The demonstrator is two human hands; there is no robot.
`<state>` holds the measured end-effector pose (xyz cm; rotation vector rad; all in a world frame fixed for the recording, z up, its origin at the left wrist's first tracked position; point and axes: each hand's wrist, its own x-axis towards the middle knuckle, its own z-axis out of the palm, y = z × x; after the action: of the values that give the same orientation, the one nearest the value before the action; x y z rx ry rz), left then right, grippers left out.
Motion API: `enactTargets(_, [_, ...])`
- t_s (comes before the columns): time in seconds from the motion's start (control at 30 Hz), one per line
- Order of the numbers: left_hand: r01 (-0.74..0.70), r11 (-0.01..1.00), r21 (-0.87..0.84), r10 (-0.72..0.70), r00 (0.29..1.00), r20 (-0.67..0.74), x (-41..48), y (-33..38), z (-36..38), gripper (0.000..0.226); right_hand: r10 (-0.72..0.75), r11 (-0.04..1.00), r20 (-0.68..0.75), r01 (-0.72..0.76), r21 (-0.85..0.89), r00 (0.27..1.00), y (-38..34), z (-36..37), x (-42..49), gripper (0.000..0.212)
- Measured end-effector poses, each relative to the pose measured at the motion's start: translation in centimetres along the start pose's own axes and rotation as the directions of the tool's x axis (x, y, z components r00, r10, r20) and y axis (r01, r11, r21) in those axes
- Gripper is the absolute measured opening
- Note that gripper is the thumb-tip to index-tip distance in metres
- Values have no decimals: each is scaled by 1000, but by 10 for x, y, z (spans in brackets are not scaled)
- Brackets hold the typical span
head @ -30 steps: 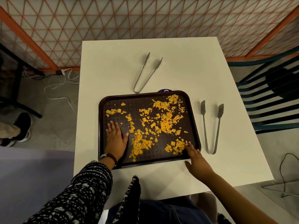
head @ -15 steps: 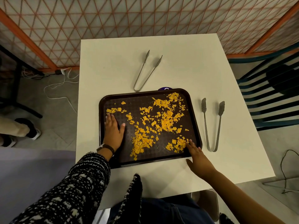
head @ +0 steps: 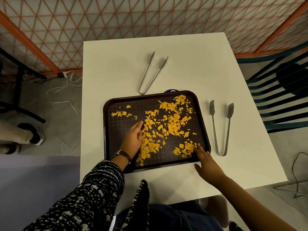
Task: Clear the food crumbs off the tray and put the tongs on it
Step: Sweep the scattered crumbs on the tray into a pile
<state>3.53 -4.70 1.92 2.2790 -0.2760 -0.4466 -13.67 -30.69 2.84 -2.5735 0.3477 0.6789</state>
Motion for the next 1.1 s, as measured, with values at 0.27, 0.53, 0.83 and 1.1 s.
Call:
enactTargets(0.27, [66, 997, -47, -78, 941, -330, 45, -21, -55, 21, 1, 1000, -13, -1, 8, 1000, -1, 1, 0, 73])
enactTargets(0.53, [206, 928, 312, -187, 978, -89, 59, -45, -32, 64, 6, 1000, 0, -6, 12, 1000, 0, 0, 1, 73])
enactTargets(0.83, [-57, 995, 87, 41, 983, 181, 3, -17, 13, 57, 16, 1000, -4, -16, 11, 1000, -1, 1, 0, 72])
enactTargets(1.1, [196, 976, 94, -186, 977, -104, 54, -26, -26, 64, 14, 1000, 14, -14, 0, 1000, -2, -2, 0, 72])
